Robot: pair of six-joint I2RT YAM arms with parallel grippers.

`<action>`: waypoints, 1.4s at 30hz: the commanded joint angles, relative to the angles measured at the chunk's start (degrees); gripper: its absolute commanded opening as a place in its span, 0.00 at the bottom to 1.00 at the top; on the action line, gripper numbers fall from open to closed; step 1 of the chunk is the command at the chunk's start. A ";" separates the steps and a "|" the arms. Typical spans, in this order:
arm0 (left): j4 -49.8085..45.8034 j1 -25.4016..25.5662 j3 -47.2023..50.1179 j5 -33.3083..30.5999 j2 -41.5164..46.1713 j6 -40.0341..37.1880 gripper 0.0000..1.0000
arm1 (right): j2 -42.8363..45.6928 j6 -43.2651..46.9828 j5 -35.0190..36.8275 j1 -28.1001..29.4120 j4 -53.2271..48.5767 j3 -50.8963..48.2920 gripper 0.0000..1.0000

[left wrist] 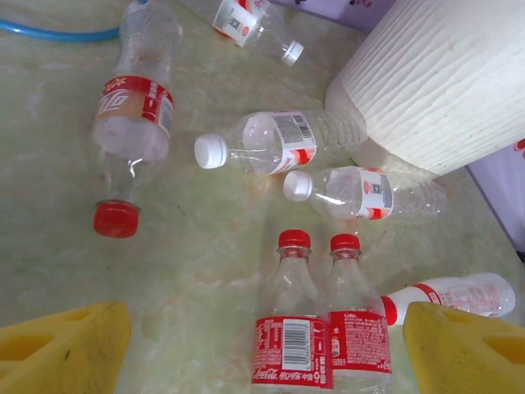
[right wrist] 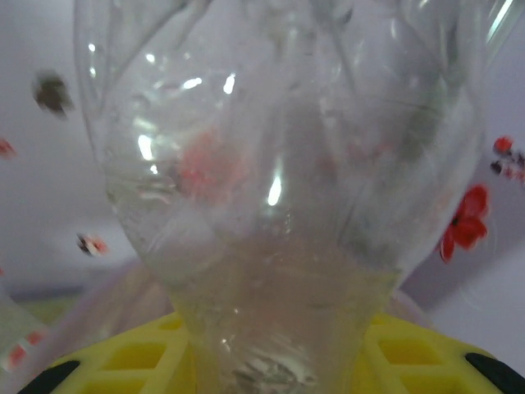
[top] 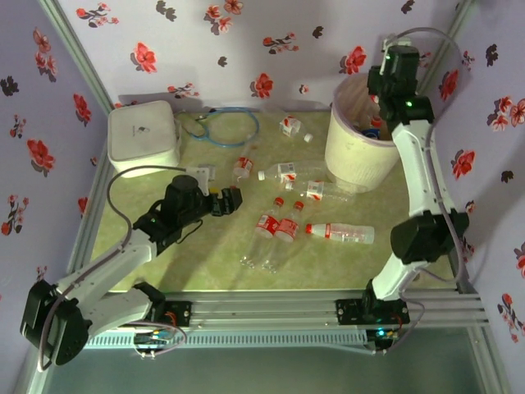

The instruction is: Put the plastic bottles in the bin

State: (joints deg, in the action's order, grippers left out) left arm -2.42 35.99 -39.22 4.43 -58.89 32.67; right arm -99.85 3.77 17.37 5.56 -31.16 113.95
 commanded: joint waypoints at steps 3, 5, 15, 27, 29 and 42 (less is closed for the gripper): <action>-2.32 -0.96 1.97 -2.01 4.02 0.20 0.87 | -6.52 6.42 8.04 -0.14 -12.28 8.43 0.37; -2.68 -1.18 2.29 -2.05 4.19 0.08 0.87 | -9.68 6.24 8.40 -0.33 -15.63 10.49 0.35; -3.89 -1.49 2.49 -2.05 4.47 -0.50 0.88 | -20.93 1.14 5.42 -2.22 -27.98 15.50 0.31; -4.96 -1.89 2.80 -2.05 4.82 -0.79 0.88 | -27.99 -2.27 2.09 -3.37 -28.94 11.10 0.42; -5.06 -1.97 2.79 -2.05 4.67 -0.61 0.88 | -27.78 -2.69 2.10 -3.37 -27.33 8.82 0.46; -3.75 -1.93 2.01 -1.63 2.17 -0.45 0.88 | -21.96 -2.90 0.56 -3.65 -25.62 6.76 0.82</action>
State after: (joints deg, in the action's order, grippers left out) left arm -6.55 34.44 -37.26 3.38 -55.96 32.62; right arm -124.77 0.93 19.88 1.76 -55.27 120.88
